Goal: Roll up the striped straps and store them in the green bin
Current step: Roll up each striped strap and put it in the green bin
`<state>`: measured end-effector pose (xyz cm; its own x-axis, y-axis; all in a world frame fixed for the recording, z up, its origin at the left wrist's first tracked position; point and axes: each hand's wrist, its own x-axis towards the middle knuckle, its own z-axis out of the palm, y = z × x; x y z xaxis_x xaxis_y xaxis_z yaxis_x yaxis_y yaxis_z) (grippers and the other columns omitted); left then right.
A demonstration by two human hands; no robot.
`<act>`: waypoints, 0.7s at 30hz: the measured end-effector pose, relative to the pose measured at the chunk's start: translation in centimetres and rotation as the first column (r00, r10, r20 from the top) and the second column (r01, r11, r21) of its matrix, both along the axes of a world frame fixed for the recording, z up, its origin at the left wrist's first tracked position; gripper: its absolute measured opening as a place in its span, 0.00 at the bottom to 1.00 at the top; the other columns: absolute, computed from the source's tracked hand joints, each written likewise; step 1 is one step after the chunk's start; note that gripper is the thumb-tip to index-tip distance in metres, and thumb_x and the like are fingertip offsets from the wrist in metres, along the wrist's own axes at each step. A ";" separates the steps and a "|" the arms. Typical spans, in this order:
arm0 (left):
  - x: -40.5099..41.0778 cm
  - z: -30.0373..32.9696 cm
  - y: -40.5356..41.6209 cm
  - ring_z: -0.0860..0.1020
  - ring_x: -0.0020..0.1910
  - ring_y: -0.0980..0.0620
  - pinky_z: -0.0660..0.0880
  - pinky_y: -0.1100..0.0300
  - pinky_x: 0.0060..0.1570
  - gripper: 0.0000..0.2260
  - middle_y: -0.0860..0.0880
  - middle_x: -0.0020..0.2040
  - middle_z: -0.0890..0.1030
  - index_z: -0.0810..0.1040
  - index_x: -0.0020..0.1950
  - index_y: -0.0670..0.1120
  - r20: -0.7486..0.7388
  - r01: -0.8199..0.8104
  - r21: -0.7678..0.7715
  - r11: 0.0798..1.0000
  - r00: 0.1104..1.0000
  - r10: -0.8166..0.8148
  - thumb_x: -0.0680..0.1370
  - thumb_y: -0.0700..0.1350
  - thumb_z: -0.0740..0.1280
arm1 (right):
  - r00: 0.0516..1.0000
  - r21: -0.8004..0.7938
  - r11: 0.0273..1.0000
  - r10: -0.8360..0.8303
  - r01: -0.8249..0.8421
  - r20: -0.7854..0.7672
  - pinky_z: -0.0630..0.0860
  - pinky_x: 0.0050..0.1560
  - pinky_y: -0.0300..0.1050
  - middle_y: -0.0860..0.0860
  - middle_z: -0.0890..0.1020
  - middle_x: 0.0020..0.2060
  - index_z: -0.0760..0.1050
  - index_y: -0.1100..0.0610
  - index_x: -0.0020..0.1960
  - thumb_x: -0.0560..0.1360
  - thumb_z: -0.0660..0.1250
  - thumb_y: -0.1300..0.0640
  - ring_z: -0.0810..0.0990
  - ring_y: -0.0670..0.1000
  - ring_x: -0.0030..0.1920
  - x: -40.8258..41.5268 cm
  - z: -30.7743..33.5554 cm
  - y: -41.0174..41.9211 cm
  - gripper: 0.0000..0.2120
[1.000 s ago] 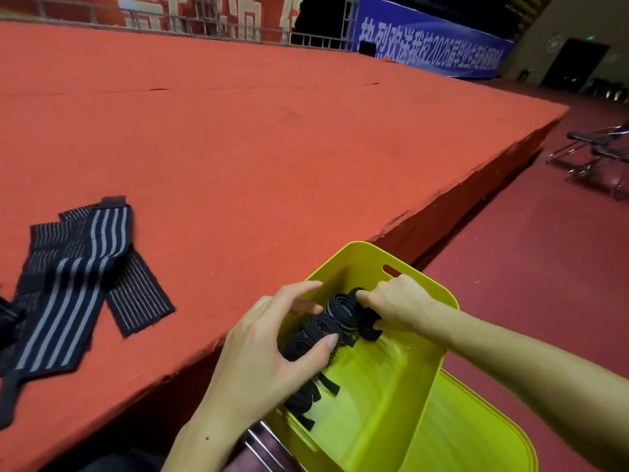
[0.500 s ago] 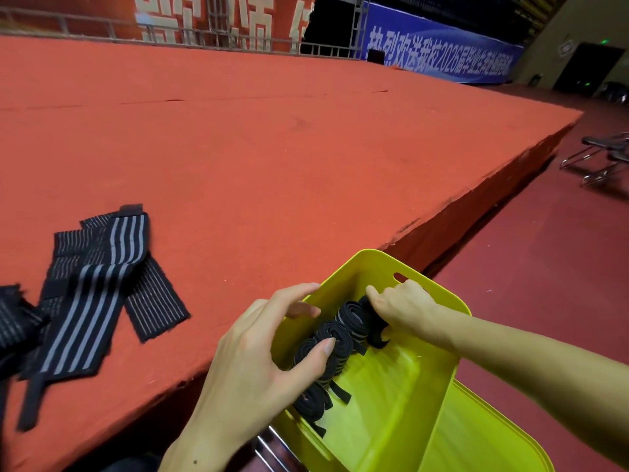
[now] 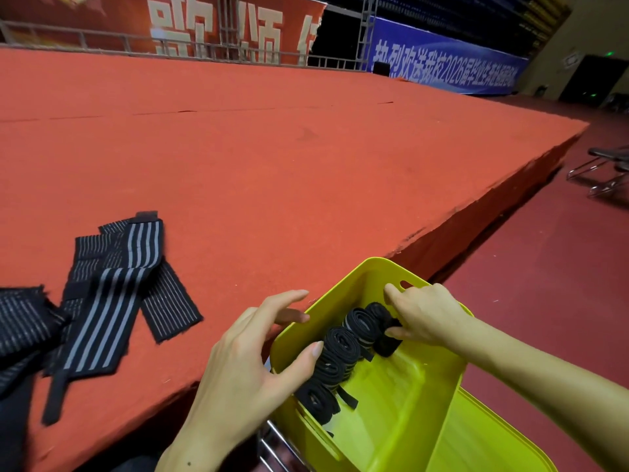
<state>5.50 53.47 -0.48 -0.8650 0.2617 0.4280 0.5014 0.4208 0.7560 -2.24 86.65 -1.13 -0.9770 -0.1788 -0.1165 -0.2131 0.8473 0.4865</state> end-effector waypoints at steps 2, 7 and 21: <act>-0.1 0.2 -0.5 0.82 0.64 0.55 0.79 0.48 0.60 0.26 0.63 0.61 0.84 0.73 0.74 0.67 0.000 -0.010 0.010 1.000 1.000 0.010 0.77 0.61 0.74 | 0.997 -0.181 0.983 -0.001 -0.013 -0.076 0.81 0.45 0.50 0.44 0.85 0.51 0.65 0.48 0.67 0.78 0.61 0.25 0.86 0.52 0.52 1.1 1.8 -0.3 0.31; -0.9 1.8 -2.7 0.83 0.62 0.54 0.79 0.46 0.61 0.26 0.63 0.59 0.85 0.74 0.74 0.65 0.003 -0.057 0.064 0.996 0.998 0.057 0.76 0.61 0.74 | 0.983 -0.596 0.794 0.007 -0.118 -0.185 0.81 0.42 0.49 0.32 0.82 0.46 0.64 0.39 0.67 0.75 0.61 0.24 0.83 0.39 0.39 4.5 6.2 -4.7 0.28; 5.3 2.1 -22.8 0.84 0.58 0.62 0.81 0.50 0.60 0.29 0.63 0.56 0.86 0.73 0.74 0.67 0.029 -0.465 0.014 0.885 0.885 0.464 0.74 0.62 0.77 | 0.868 -0.758 0.511 0.476 -0.404 -0.142 0.79 0.45 0.46 0.31 0.83 0.50 0.65 0.38 0.69 0.77 0.65 0.30 0.84 0.36 0.42 5.1 7.6 -29.2 0.25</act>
